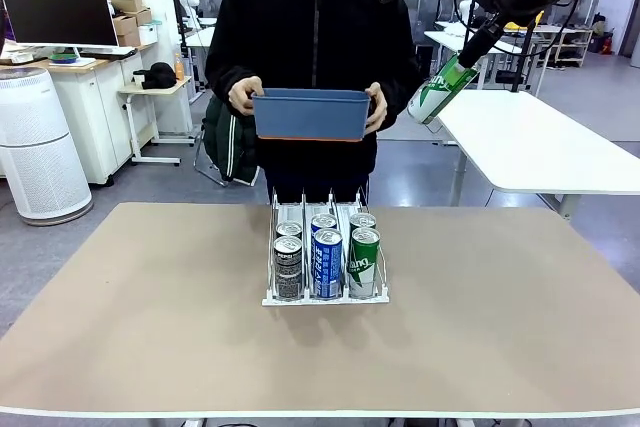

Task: Fill the beverage cans into the dispenser.
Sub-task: Place the picked Sprite in the line of the Automatic Can Dispenser with the same cans.

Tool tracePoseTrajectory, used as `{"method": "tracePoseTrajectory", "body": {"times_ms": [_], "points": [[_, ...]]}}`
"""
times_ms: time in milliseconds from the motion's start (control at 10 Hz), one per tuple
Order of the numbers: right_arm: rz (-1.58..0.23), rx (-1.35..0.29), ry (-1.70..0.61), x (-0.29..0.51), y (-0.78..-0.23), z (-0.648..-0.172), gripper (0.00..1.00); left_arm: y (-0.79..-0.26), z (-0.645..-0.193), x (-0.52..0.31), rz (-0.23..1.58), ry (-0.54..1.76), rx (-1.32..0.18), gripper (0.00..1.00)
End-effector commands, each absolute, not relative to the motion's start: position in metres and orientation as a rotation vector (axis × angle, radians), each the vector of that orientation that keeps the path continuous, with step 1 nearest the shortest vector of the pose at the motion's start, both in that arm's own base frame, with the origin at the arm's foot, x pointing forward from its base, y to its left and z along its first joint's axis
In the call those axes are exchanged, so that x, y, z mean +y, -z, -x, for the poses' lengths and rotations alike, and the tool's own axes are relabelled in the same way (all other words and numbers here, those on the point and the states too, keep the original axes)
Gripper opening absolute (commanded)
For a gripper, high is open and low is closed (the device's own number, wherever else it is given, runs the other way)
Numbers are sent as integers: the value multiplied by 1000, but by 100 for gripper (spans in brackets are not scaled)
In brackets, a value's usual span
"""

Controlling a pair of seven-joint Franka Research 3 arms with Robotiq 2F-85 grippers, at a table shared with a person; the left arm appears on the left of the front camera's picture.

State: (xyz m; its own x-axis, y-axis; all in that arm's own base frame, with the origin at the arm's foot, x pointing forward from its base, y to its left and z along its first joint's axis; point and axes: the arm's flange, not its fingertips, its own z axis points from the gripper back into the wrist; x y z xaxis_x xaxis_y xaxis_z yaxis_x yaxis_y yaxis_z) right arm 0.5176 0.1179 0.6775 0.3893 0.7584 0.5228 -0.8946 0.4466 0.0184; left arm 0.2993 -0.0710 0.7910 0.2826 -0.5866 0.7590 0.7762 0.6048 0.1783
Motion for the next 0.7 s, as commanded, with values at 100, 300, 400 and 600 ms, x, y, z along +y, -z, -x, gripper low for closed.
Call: {"method": "tracePoseTrajectory", "body": {"times_ms": [100,300,400,600], "points": [[-295,-446,-1109,117,-680,-495,58,-790,-300,-70,240,918,-901,100],[-197,-415,-1181,112,-679,-448,58,-790,-300,-70,240,918,-901,100],[-177,-360,-1240,114,-666,-428,58,-790,-300,-70,240,918,-901,100],[-189,-384,-1224,118,-640,-388,58,-790,-300,-70,240,918,-901,100]]}}
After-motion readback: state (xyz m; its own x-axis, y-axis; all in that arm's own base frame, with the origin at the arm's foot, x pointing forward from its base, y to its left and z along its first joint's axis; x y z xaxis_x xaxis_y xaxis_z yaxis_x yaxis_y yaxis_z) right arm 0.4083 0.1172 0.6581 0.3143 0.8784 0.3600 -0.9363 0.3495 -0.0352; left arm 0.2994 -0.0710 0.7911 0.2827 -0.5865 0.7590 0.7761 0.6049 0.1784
